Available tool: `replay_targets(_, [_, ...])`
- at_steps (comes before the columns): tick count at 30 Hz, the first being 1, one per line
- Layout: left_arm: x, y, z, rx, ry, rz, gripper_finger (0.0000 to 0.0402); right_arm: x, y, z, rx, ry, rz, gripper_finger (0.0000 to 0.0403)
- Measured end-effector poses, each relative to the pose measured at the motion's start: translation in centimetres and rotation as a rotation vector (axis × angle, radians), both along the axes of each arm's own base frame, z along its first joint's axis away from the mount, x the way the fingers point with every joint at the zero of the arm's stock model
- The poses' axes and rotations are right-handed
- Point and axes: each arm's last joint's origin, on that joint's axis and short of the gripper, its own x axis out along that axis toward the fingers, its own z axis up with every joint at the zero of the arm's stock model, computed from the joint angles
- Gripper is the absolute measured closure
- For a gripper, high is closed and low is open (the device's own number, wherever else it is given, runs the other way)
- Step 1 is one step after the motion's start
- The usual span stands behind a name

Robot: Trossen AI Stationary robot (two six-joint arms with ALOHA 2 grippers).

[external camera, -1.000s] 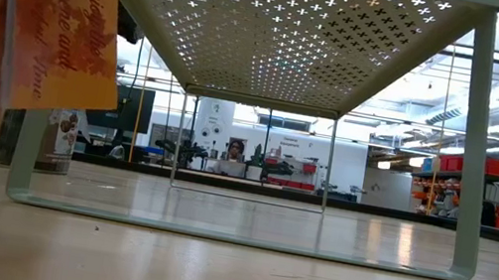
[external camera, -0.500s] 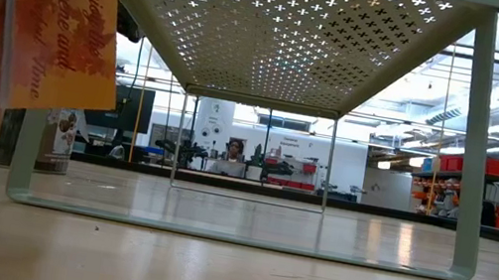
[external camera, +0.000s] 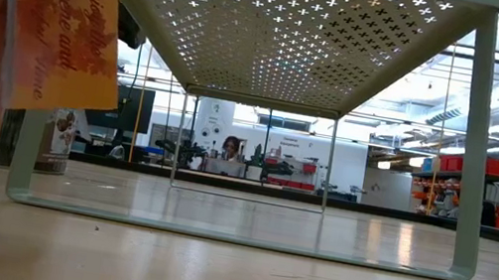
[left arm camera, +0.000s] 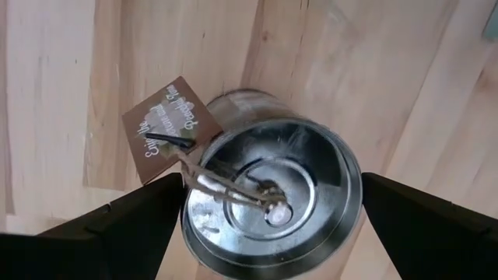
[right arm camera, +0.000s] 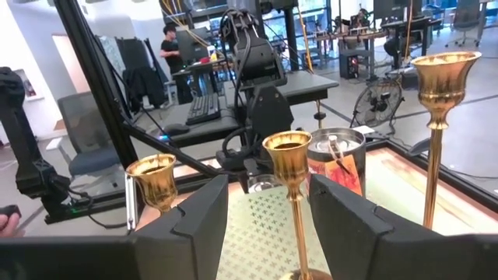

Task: Pick & Place candle stick holders
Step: Put the brown scented candle on the shelf

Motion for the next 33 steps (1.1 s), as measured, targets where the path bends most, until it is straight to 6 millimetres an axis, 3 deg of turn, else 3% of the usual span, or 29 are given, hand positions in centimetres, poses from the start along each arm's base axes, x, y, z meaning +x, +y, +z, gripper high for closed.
replay_targets(33, [0.2,-0.1,-1.5,0.019,0.066,-0.008,0.0002,0.0,0.0,0.0,-0.001,0.001,0.0,0.0218])
